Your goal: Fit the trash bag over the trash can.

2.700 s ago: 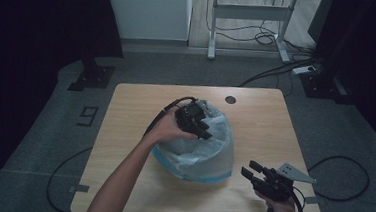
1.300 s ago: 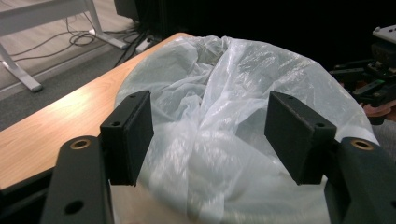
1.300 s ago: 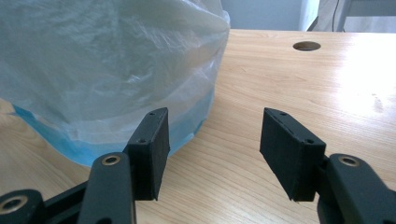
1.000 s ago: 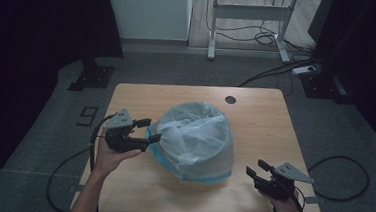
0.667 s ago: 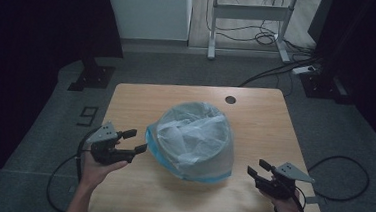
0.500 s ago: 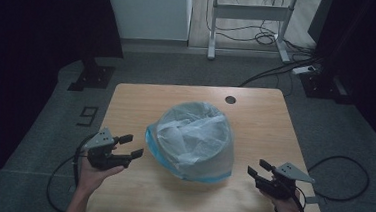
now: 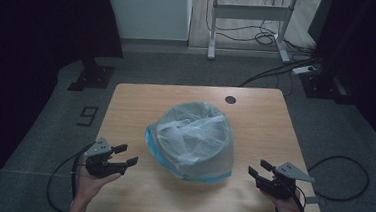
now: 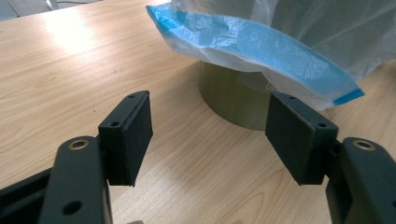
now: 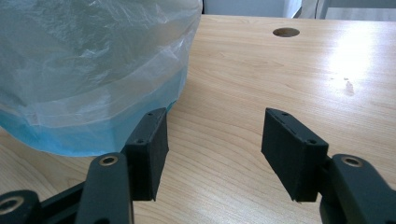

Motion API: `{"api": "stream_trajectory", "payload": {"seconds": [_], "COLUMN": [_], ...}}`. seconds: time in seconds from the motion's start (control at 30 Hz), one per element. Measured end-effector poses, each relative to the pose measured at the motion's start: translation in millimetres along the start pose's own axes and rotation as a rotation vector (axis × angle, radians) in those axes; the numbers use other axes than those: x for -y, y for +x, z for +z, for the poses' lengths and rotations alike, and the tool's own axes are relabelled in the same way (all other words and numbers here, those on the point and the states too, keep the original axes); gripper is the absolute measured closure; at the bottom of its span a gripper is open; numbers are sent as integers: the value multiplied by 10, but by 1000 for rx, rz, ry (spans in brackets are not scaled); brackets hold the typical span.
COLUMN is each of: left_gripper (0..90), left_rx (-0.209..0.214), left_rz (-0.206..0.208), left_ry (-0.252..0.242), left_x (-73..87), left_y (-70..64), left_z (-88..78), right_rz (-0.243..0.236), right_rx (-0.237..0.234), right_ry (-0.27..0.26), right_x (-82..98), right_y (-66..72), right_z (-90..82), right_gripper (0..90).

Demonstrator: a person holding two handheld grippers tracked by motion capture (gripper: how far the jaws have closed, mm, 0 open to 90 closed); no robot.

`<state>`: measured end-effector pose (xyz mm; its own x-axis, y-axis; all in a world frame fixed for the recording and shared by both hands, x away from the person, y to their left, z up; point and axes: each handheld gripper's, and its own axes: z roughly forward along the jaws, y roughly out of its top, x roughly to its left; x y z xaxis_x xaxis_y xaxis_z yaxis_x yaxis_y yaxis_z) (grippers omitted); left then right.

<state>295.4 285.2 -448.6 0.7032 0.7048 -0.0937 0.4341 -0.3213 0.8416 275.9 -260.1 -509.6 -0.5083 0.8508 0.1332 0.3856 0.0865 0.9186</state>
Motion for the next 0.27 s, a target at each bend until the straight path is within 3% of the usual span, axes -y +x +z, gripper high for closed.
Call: {"api": "stream_trajectory", "payload": {"seconds": [0.27], "left_gripper": [311], "left_rx": [6], "left_rz": [-5], "left_ry": [10], "left_x": [-11], "left_y": [24], "left_z": [31], "right_rz": [5], "right_rx": [3], "right_ry": [-1], "right_x": [-2], "right_y": [-18], "right_z": [-1], "right_gripper": [396]}}
